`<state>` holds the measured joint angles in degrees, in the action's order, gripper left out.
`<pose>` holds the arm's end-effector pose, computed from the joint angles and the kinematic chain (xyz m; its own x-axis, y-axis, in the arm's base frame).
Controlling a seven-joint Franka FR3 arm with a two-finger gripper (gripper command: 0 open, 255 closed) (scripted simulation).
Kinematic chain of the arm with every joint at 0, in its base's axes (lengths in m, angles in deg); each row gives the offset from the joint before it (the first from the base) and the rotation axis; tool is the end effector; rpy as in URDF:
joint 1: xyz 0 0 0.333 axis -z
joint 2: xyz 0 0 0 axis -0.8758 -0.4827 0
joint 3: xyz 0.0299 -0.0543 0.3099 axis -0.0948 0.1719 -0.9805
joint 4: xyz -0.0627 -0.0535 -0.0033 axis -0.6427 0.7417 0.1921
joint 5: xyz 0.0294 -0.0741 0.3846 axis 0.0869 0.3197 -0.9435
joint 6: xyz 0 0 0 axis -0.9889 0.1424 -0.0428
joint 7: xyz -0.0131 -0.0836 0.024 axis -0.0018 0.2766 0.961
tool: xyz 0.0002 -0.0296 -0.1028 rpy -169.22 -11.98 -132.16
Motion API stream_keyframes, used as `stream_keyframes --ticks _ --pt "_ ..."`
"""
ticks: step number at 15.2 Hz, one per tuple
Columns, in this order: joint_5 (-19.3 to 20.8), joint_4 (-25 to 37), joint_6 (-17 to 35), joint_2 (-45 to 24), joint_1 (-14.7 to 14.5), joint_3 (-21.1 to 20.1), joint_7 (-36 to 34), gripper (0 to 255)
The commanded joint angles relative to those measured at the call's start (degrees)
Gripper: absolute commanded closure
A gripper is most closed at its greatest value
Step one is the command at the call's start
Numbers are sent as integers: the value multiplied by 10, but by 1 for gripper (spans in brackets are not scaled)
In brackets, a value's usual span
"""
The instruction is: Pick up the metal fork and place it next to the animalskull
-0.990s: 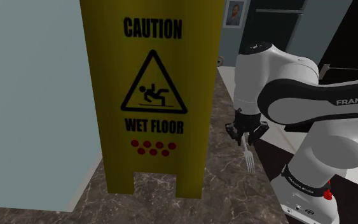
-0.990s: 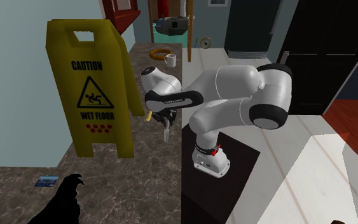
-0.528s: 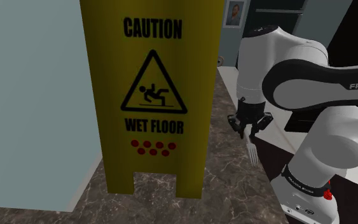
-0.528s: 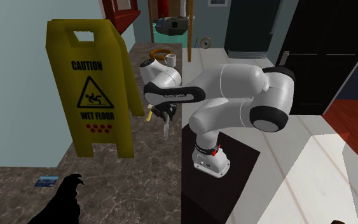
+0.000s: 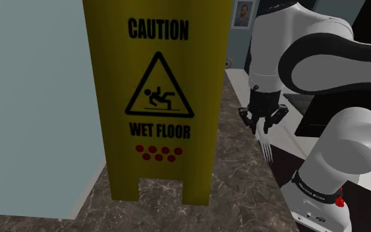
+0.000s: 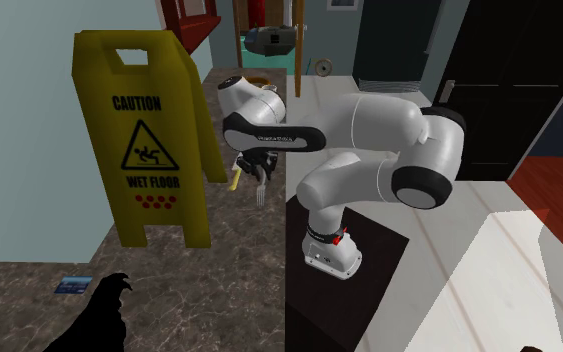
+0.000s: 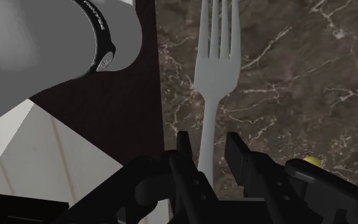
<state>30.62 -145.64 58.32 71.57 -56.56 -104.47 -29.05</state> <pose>0.2285 0.1060 0.4404 0.5709 -0.8150 0.0994 -0.8135 -0.5451 0.2029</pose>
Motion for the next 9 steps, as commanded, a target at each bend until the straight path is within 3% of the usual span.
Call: stream_keyframes --ticks 1,9 --pt "5 14 -15 1 2 5 1 255" --pt "26 75 -70 -3 13 25 8 255"
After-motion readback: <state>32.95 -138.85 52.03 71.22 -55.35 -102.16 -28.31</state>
